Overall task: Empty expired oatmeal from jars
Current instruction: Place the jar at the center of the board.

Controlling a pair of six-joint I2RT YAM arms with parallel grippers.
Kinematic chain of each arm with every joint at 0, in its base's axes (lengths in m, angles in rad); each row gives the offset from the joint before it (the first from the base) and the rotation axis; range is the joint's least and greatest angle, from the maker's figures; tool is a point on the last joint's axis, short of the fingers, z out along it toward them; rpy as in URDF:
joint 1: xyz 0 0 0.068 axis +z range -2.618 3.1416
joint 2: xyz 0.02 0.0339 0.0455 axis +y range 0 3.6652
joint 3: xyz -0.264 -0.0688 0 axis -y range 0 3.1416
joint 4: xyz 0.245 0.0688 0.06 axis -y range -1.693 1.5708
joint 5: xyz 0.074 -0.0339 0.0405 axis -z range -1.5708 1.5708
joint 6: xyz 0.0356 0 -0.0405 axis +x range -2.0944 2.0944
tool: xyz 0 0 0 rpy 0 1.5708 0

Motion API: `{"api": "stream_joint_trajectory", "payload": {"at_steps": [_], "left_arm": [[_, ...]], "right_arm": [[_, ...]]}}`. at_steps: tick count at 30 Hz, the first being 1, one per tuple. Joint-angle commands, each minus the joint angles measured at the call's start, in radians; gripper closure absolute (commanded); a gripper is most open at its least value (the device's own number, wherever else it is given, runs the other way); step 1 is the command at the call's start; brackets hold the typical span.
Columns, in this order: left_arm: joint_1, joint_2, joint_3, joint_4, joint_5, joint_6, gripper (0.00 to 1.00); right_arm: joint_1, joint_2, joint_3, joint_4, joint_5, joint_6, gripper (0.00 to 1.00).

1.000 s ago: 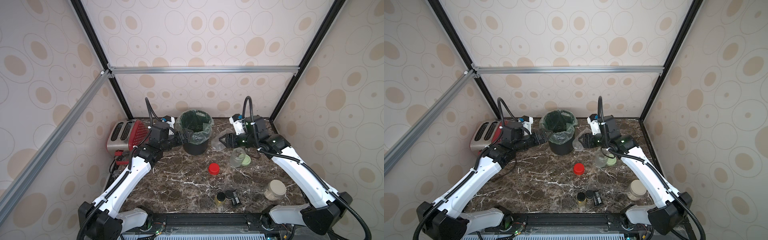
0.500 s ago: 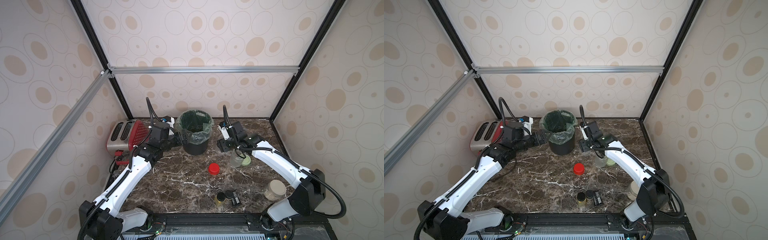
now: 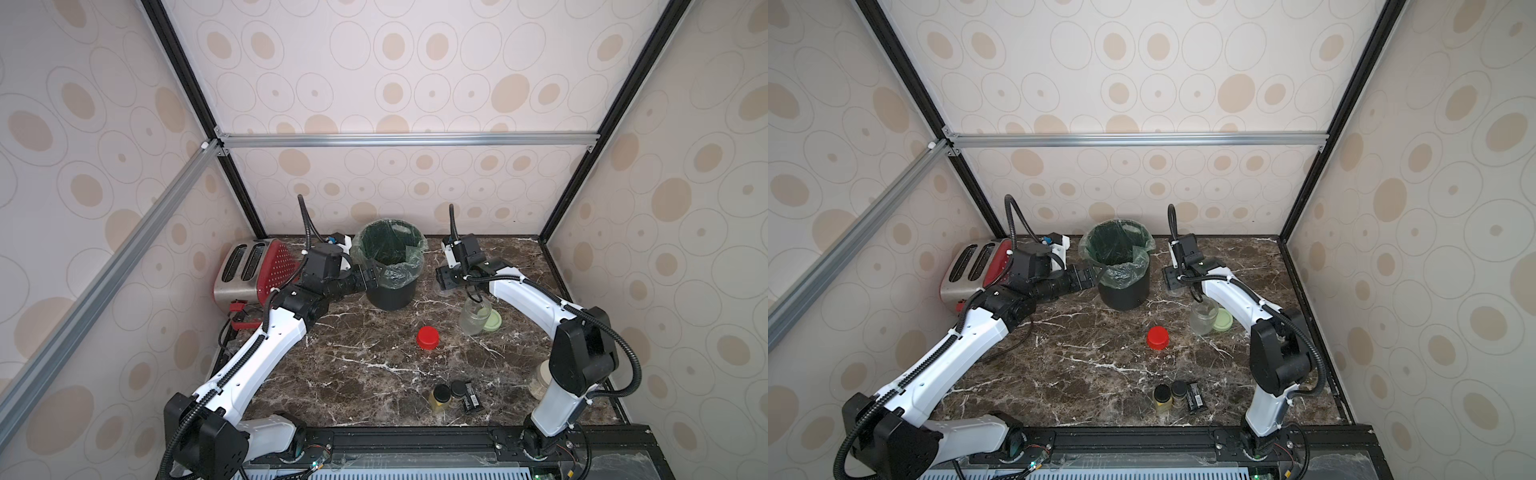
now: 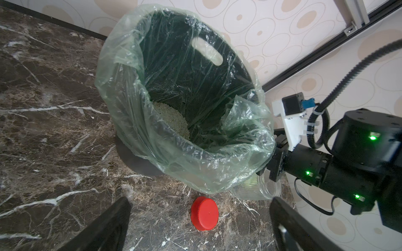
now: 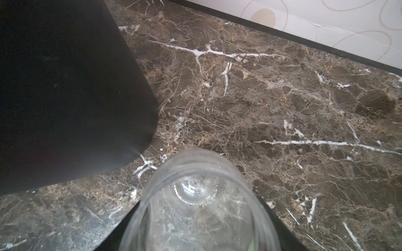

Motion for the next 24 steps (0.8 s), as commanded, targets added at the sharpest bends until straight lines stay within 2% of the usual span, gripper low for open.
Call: {"api": "stream_joint_trajectory", "payload": {"at_steps": [1,17,21,24], "left_arm": [[-0.004,0.001,0.050,-0.013,0.003,0.025,0.01],[-0.003,-0.008,0.064,-0.030,-0.005,0.032,0.01],[-0.004,-0.006,0.072,-0.035,-0.007,0.035,0.01],[-0.003,-0.007,0.075,-0.037,-0.009,0.037,0.01]], "right_arm": [[-0.012,0.026,0.010,0.067,-0.016,-0.021,0.57],[-0.032,0.132,-0.008,0.113,-0.052,-0.035,0.49],[-0.033,0.138,-0.012,0.113,-0.059,-0.039,0.42],[-0.034,0.138,-0.012,0.109,-0.068,-0.038,0.34]]}}
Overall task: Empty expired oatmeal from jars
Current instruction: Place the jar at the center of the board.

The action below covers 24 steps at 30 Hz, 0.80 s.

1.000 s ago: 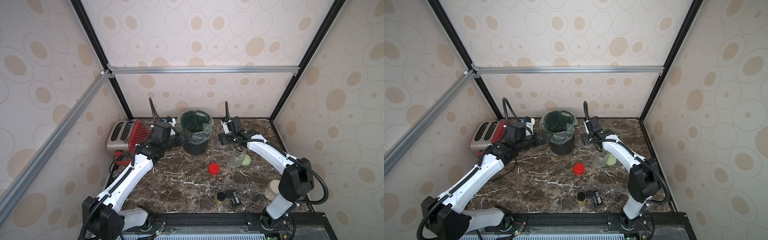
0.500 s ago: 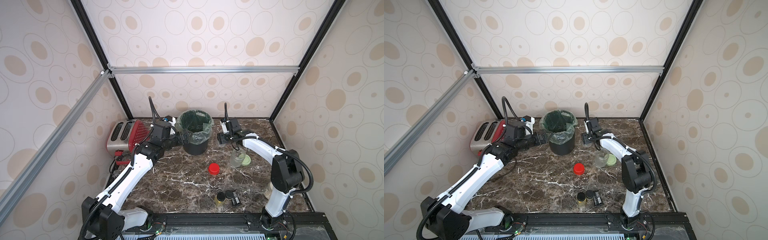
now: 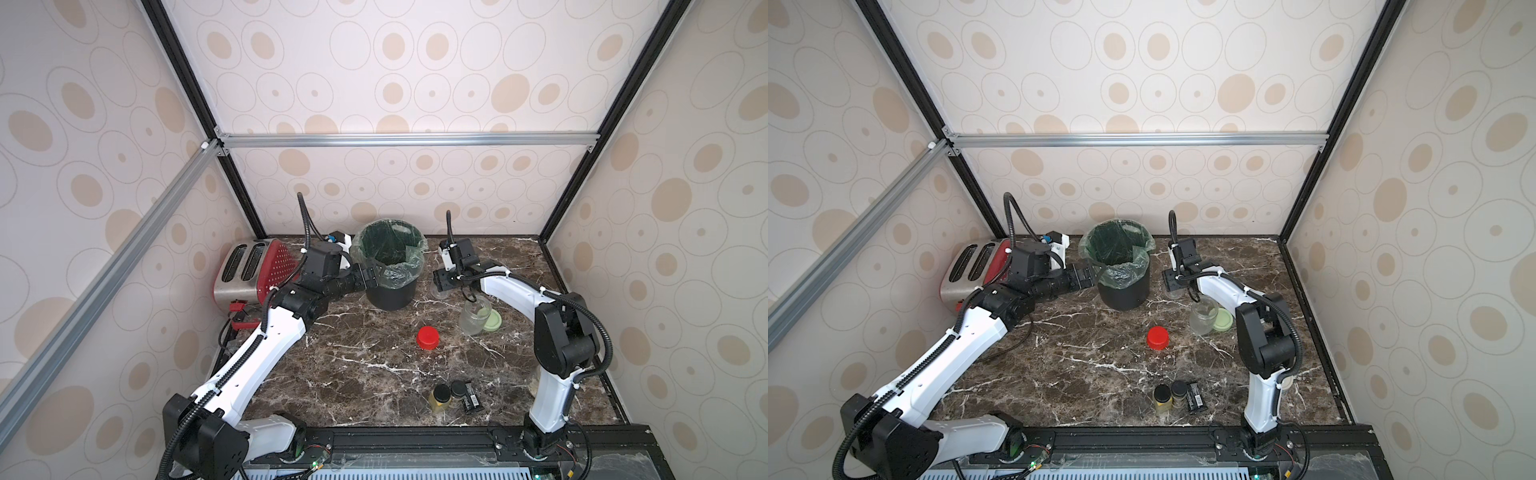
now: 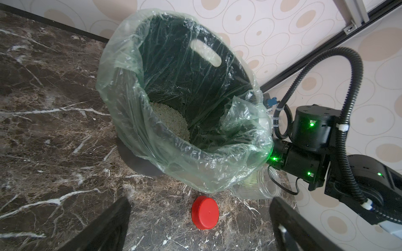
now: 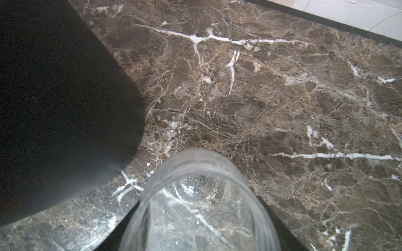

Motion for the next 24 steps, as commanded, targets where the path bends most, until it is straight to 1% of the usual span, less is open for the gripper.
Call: {"api": "stream_joint_trajectory", "payload": {"at_steps": [1,6,8,11,14,17,21,24], "left_arm": [[-0.003,-0.006,0.051,-0.008,-0.009,0.024,0.01],[-0.004,-0.009,0.052,-0.011,-0.012,0.027,0.01],[-0.005,-0.010,0.054,-0.011,-0.015,0.029,0.01],[-0.004,-0.011,0.055,-0.013,-0.015,0.030,0.01],[-0.003,-0.011,0.057,-0.015,-0.015,0.030,0.01],[-0.004,-0.010,0.061,-0.022,-0.013,0.038,0.01],[-0.005,-0.005,0.066,-0.034,-0.014,0.054,0.01],[-0.003,-0.004,0.059,-0.040,-0.020,0.064,0.01]], "right_arm": [[-0.001,0.010,-0.012,0.012,-0.020,-0.017,0.32],[0.000,-0.001,-0.010,0.001,-0.016,-0.018,0.16],[-0.001,-0.008,-0.010,-0.002,-0.007,-0.018,0.11],[0.000,-0.017,-0.005,-0.008,0.000,-0.015,0.06],[0.000,-0.032,0.009,-0.031,0.002,-0.006,0.06],[0.000,-0.074,0.047,-0.096,0.005,0.028,0.06],[0.000,-0.190,0.110,-0.248,0.023,0.111,0.10],[0.000,-0.314,0.082,-0.336,0.019,0.128,0.10]]}}
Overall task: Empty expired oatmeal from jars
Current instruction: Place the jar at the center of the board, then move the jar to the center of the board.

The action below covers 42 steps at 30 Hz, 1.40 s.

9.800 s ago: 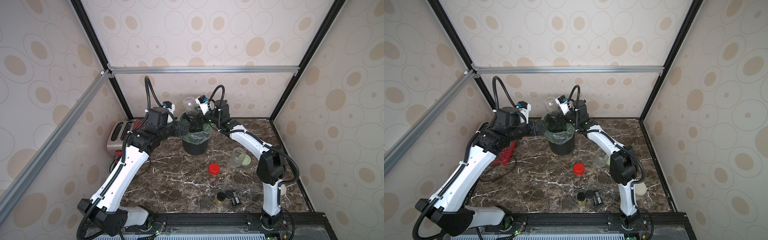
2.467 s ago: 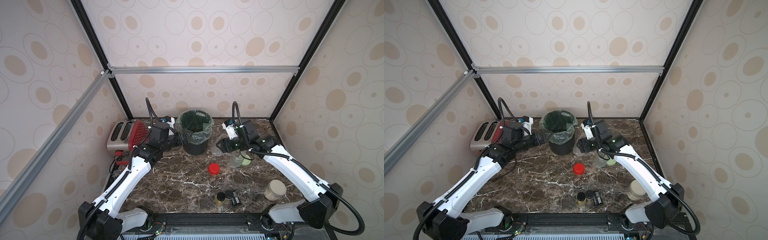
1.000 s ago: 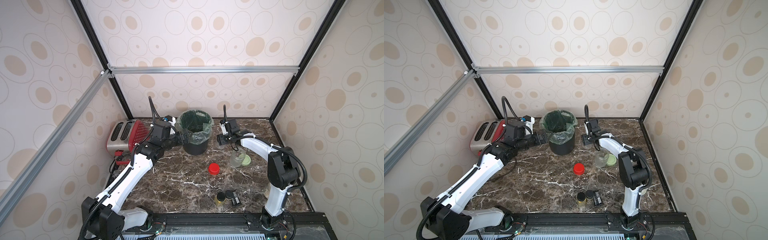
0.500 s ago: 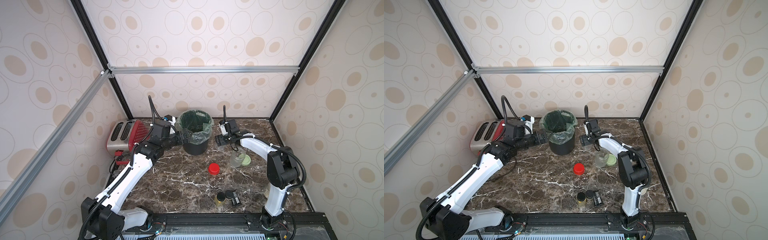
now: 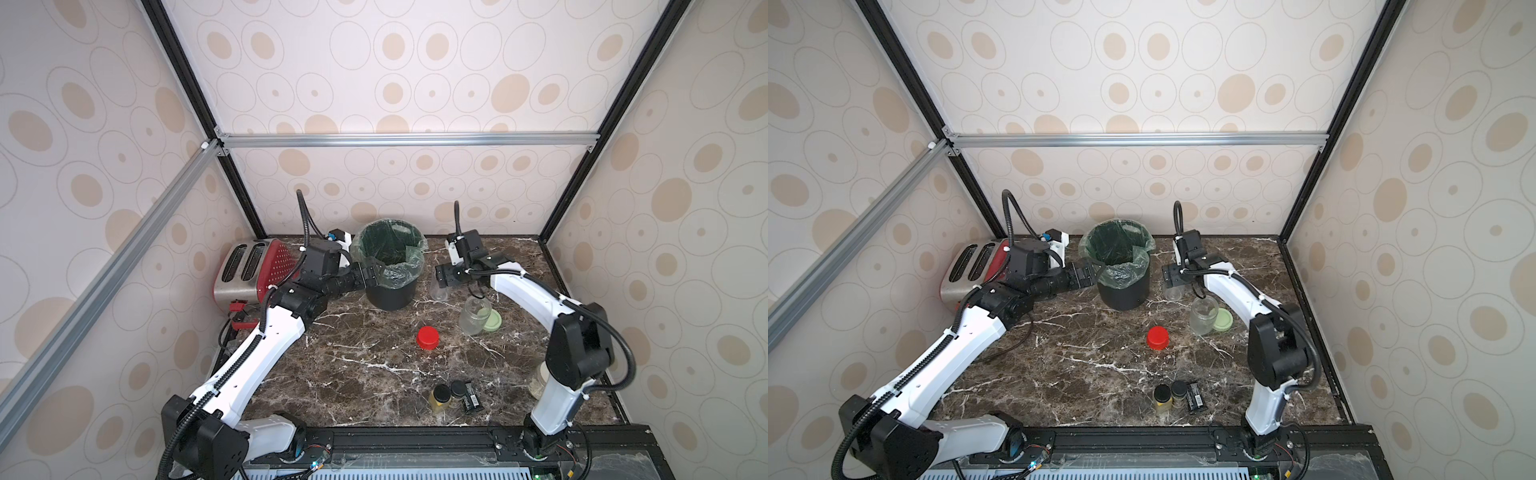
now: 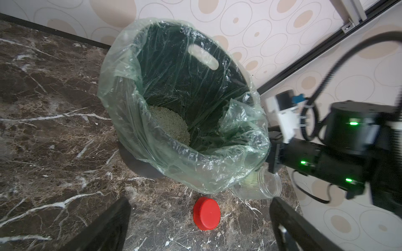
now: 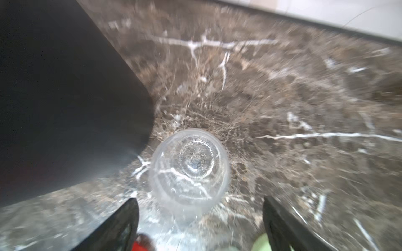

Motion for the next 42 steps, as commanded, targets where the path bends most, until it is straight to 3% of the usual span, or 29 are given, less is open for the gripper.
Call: {"api": "stream_joint_trajectory", "payload": {"at_steps": [1,5,10,15,18,28,34,42], "left_arm": [[-0.004,-0.005,0.035,-0.025,-0.014,0.036,0.01],[-0.004,-0.011,0.022,-0.021,-0.015,0.039,0.01],[-0.004,-0.006,0.019,-0.010,0.004,0.038,0.01],[-0.004,0.009,0.027,-0.012,0.033,0.038,0.01],[-0.004,0.010,0.038,-0.027,0.041,0.036,0.01],[-0.004,-0.011,0.043,-0.060,0.027,0.052,0.01],[-0.005,0.001,0.055,-0.065,0.034,0.054,0.01],[-0.004,-0.007,0.051,-0.079,0.022,0.062,0.01]], "right_arm": [[0.001,-0.175,-0.001,-0.154,0.009,0.054,0.10],[0.000,-0.318,-0.075,-0.324,0.066,0.084,0.10],[0.000,-0.354,-0.145,-0.501,0.108,0.126,0.08],[0.000,-0.330,-0.217,-0.437,0.017,0.126,0.00],[-0.001,-0.289,-0.238,-0.388,0.004,0.127,0.01],[-0.063,-0.178,-0.252,-0.339,0.068,0.126,0.01],[-0.085,-0.143,-0.247,-0.283,0.017,0.126,0.15],[-0.093,-0.111,-0.235,-0.240,-0.007,0.132,0.21]]}}
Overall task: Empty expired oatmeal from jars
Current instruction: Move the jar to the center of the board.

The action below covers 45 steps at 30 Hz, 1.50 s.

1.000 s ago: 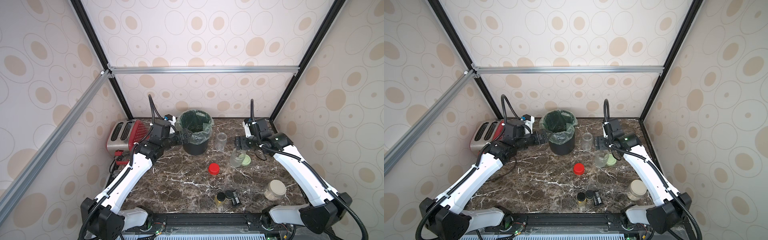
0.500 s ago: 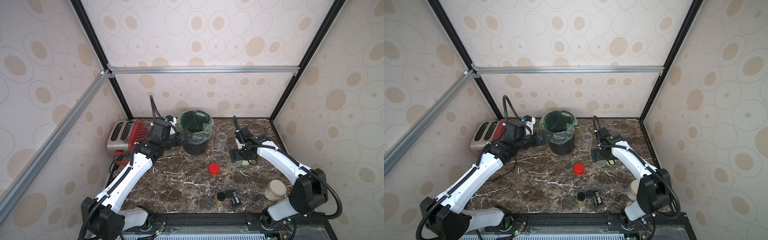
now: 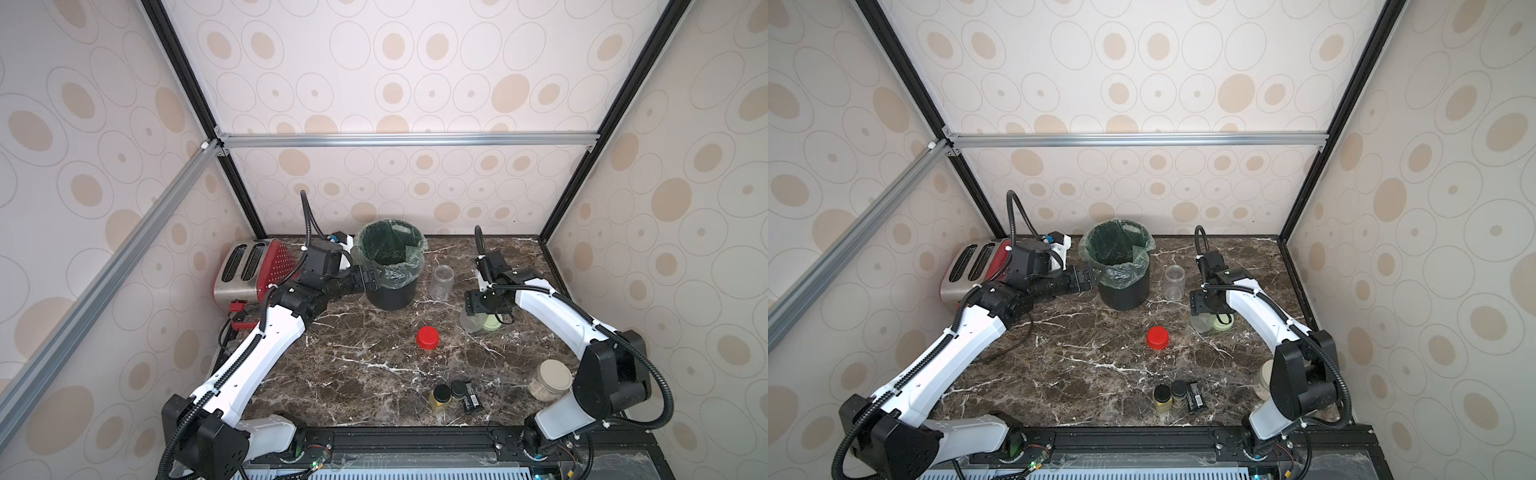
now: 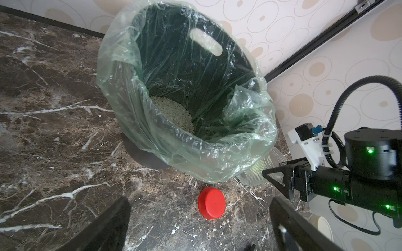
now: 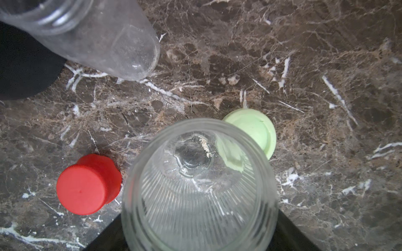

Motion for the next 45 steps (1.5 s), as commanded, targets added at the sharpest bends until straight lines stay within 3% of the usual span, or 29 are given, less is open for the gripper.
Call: {"api": "stream_joint_trajectory", "payload": {"at_steps": [1,9,17,23,27,36,45], "left_arm": [[-0.004,-0.011,0.045,-0.023,-0.004,0.027,0.01],[-0.005,-0.022,0.040,-0.027,-0.007,0.027,0.01],[-0.004,-0.023,0.051,-0.032,-0.002,0.027,0.01],[-0.003,-0.045,0.040,-0.047,-0.025,0.036,0.01],[-0.003,-0.037,0.044,-0.039,-0.019,0.037,0.01],[-0.004,-0.032,0.044,-0.028,-0.008,0.032,0.01],[-0.003,-0.047,0.038,-0.037,-0.025,0.044,0.01]], "right_arm": [[-0.005,0.038,0.008,0.009,-0.034,0.004,0.21],[-0.005,0.020,-0.028,0.013,-0.041,0.005,0.00],[-0.007,0.057,-0.018,0.043,-0.094,0.018,0.01],[-0.006,0.042,-0.010,0.010,-0.076,0.009,0.20],[-0.008,0.042,0.021,0.014,-0.051,0.007,0.24],[-0.062,0.196,0.244,0.022,-0.016,-0.017,0.25],[-0.099,0.321,0.348,0.042,-0.033,-0.015,0.20]]}}
